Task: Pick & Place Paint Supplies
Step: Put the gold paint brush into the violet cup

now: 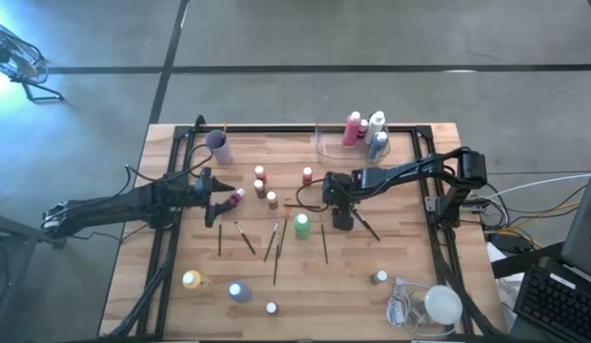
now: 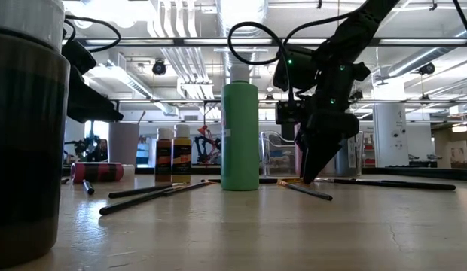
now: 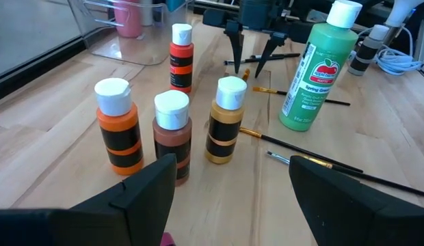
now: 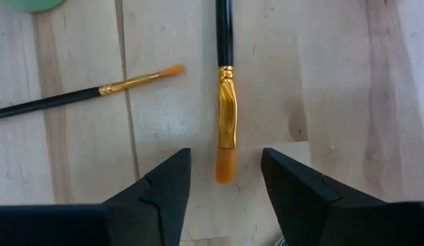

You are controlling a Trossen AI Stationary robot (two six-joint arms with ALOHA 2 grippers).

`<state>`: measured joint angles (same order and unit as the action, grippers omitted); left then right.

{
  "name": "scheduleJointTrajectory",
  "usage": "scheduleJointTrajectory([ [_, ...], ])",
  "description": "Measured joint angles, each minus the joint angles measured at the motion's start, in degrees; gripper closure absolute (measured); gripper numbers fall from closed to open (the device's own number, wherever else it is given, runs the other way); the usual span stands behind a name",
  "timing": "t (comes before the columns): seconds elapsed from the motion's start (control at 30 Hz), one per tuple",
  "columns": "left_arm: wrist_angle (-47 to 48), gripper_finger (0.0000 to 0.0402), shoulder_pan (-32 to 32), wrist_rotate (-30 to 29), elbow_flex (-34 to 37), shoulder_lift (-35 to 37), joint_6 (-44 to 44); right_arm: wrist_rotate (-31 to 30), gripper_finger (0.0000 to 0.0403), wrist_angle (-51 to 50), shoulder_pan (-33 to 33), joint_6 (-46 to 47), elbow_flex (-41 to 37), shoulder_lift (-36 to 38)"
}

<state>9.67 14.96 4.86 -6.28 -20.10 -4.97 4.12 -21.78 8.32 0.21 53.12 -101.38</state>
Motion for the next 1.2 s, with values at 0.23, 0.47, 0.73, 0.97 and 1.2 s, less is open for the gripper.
scheduleJointTrajectory([
  [0.23,0.0,0.0113,0.0,0.0,0.0,0.0,0.0,0.0,0.0292,-0.2,0.0,0.1,-0.1,0.8],
  [0.47,0.0,0.0113,0.0,0.0,0.0,0.0,0.0,0.5,0.0351,-0.7,-0.1,-0.1,-0.2,1.1],
  [0.73,0.0,0.0113,0.0,0.0,0.0,0.0,0.0,0.7,0.0393,-0.7,-0.1,-0.7,-0.2,1.1],
  [0.97,0.0,0.0113,0.0,0.0,0.0,0.0,0.0,0.6,0.0394,-0.9,-0.1,-0.9,-0.2,1.3],
  [1.2,0.0,0.0113,0.0,0.0,0.0,0.0,0.0,-2.5,0.0394,-2.6,-0.1,-0.8,-0.2,3.1],
])
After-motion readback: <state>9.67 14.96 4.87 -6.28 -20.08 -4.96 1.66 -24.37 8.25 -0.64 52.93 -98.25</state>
